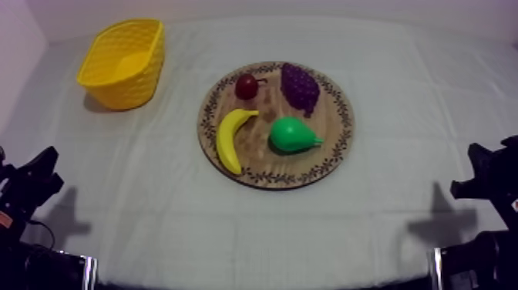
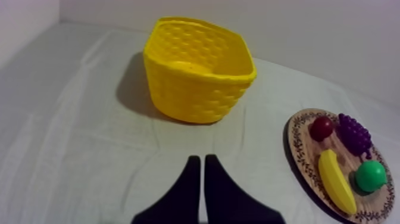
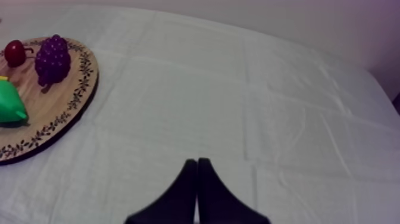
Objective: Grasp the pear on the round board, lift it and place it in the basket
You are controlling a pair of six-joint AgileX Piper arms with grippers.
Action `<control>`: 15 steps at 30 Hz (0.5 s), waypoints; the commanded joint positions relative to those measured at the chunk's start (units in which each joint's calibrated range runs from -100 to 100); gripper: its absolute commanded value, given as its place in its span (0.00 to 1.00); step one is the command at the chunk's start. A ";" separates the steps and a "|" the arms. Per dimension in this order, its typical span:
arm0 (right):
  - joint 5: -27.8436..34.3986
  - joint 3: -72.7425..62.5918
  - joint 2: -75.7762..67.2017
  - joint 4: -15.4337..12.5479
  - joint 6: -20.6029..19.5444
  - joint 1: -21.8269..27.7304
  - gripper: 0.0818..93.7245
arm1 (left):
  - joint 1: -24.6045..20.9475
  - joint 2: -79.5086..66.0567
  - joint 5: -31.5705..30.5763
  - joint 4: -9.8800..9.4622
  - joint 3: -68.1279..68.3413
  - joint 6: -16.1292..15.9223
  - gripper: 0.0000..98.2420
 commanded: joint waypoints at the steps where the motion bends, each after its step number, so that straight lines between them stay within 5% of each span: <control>1: 0.04 0.03 0.01 -0.01 -0.03 0.00 0.00 | -0.02 0.00 -0.01 -0.01 0.05 -0.10 0.00; 15: 0.04 0.03 0.01 -0.01 0.00 0.00 0.00 | -0.09 0.00 -0.01 -0.01 0.05 -0.27 0.00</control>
